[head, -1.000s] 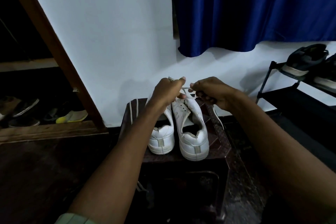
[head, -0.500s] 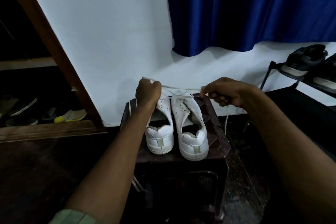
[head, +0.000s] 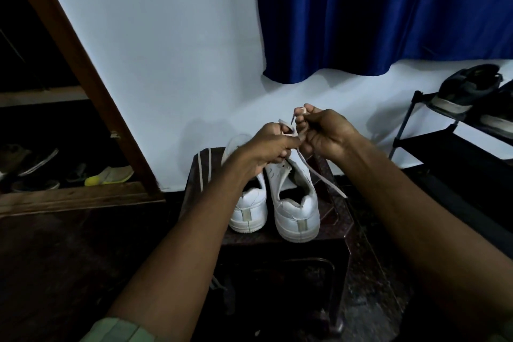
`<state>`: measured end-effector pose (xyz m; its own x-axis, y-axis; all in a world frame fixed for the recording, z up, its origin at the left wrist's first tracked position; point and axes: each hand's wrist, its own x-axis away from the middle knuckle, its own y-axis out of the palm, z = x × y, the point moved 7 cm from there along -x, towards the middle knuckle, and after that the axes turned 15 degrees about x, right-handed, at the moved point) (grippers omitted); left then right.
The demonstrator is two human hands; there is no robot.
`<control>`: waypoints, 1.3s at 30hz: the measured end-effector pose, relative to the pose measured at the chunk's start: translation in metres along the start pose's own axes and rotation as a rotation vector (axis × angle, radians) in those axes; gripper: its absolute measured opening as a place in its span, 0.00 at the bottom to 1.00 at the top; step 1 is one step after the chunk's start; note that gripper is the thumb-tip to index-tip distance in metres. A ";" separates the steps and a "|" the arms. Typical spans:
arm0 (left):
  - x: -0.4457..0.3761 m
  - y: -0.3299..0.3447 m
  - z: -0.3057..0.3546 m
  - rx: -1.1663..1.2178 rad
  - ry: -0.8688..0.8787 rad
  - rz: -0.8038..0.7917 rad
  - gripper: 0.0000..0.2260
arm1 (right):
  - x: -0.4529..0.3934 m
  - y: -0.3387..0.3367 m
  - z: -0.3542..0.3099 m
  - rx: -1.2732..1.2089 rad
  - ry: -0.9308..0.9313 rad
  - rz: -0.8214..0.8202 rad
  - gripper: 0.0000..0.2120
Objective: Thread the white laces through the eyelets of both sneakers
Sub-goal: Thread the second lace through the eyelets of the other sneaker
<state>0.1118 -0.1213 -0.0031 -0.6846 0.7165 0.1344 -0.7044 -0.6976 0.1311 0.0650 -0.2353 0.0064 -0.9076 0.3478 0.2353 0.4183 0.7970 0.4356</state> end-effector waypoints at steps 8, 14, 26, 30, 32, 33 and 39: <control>-0.002 -0.051 0.016 0.391 0.188 0.402 0.13 | 0.025 0.008 0.018 1.053 0.084 -0.282 0.18; 0.002 -0.051 0.013 0.276 0.055 0.445 0.12 | 0.027 0.007 0.018 0.799 0.173 -0.273 0.11; 0.013 -0.011 0.011 0.480 -0.046 0.226 0.11 | 0.000 0.004 0.026 0.107 0.138 0.123 0.15; 0.017 -0.019 0.010 0.160 0.020 0.257 0.08 | -0.004 0.003 0.024 0.020 0.096 0.152 0.16; 0.015 -0.021 0.008 0.150 0.028 0.262 0.07 | -0.004 0.006 0.023 -0.010 0.081 0.123 0.16; 0.014 -0.021 0.007 0.140 0.032 0.261 0.07 | -0.004 0.006 0.023 -0.006 0.075 0.110 0.17; 0.015 -0.019 0.008 0.124 0.015 0.181 0.11 | 0.003 0.016 0.020 0.041 0.051 0.064 0.20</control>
<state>0.1170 -0.0972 0.0046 -0.8012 0.5786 0.1527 -0.5416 -0.8097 0.2260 0.0684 -0.2117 -0.0031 -0.8755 0.3741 0.3060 0.4729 0.7938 0.3825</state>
